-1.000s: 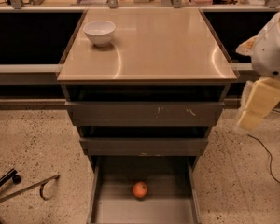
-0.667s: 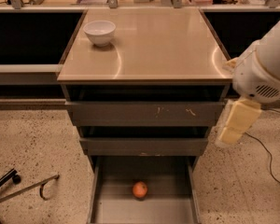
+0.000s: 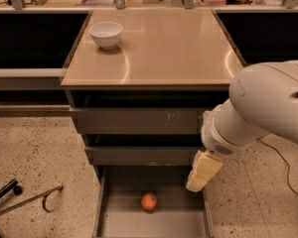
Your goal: Pick orange from bottom drawer and place on counter
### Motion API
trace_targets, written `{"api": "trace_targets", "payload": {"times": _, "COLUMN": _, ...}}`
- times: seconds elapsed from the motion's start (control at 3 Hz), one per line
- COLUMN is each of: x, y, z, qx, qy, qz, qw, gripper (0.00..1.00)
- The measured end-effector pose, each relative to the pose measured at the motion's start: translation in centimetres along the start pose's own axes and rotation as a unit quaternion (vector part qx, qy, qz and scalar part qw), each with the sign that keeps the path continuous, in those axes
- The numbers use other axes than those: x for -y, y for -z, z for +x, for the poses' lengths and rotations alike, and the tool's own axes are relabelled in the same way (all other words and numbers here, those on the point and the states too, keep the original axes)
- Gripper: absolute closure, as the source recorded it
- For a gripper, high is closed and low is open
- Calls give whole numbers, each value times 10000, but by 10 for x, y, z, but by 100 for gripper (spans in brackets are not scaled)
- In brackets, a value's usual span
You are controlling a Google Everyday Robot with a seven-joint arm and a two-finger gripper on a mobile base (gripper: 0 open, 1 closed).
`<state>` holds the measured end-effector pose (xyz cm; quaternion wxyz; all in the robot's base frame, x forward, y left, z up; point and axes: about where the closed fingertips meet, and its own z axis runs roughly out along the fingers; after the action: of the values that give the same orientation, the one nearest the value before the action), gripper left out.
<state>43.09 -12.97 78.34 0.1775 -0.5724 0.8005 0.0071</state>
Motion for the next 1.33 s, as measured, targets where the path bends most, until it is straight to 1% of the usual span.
{"api": "trace_targets", "payload": {"times": 0.33, "x": 0, "y": 0, "z": 0, "qx": 0, "qy": 0, "qz": 1, "qw": 10000, "gripper": 0}}
{"api": "trace_targets", "payload": {"times": 0.67, "x": -11, "y": 13, "z": -1, "qx": 38, "qy": 11, "qz": 39, "qw": 10000, "gripper": 0}}
{"api": "trace_targets", "payload": {"times": 1.0, "x": -35, "y": -19, "z": -2, "qx": 227, "qy": -119, "qz": -119, "qw": 9996, "gripper": 0}}
{"api": "trace_targets", "payload": {"times": 1.33, "x": -62, "y": -101, "z": 0, "qx": 312, "qy": -158, "qz": -414, "qw": 9985, "gripper": 0}}
